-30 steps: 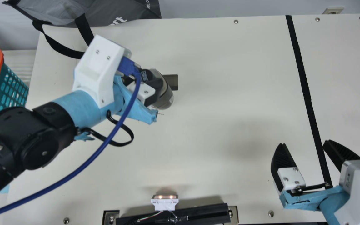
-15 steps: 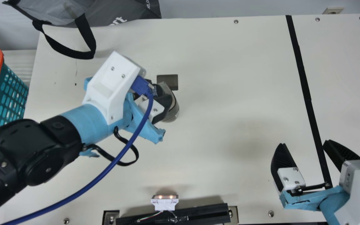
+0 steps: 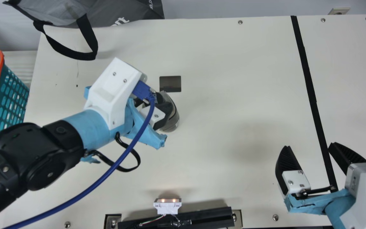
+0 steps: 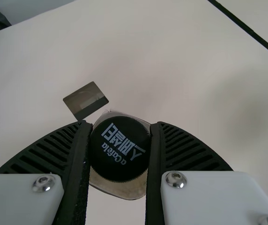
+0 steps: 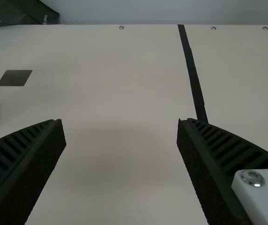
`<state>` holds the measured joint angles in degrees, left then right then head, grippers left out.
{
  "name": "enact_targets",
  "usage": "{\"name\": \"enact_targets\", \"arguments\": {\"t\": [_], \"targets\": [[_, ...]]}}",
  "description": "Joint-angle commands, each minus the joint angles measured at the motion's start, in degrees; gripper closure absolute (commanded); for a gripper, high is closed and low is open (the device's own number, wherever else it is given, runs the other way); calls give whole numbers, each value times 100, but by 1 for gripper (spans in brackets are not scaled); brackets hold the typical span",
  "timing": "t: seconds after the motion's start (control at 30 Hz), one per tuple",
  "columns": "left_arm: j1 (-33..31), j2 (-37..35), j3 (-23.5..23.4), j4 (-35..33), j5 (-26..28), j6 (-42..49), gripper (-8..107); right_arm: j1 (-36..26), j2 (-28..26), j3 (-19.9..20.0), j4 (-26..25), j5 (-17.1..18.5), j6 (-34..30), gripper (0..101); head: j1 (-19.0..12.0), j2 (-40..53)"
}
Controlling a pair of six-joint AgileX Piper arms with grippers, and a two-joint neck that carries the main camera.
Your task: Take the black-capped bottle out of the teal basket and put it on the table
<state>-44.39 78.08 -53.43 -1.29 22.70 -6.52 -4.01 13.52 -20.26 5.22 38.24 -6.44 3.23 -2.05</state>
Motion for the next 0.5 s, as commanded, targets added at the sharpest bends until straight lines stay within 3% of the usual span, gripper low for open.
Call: {"name": "enact_targets", "arguments": {"t": [0.0,0.47], "targets": [[4,14,14,24,3,-43,99,0,0,0,0,0,0,10,-51,47],[-59,90,75,277,-40,-398,99,0,0,0,-6,1,0,10,-51,47]]}}
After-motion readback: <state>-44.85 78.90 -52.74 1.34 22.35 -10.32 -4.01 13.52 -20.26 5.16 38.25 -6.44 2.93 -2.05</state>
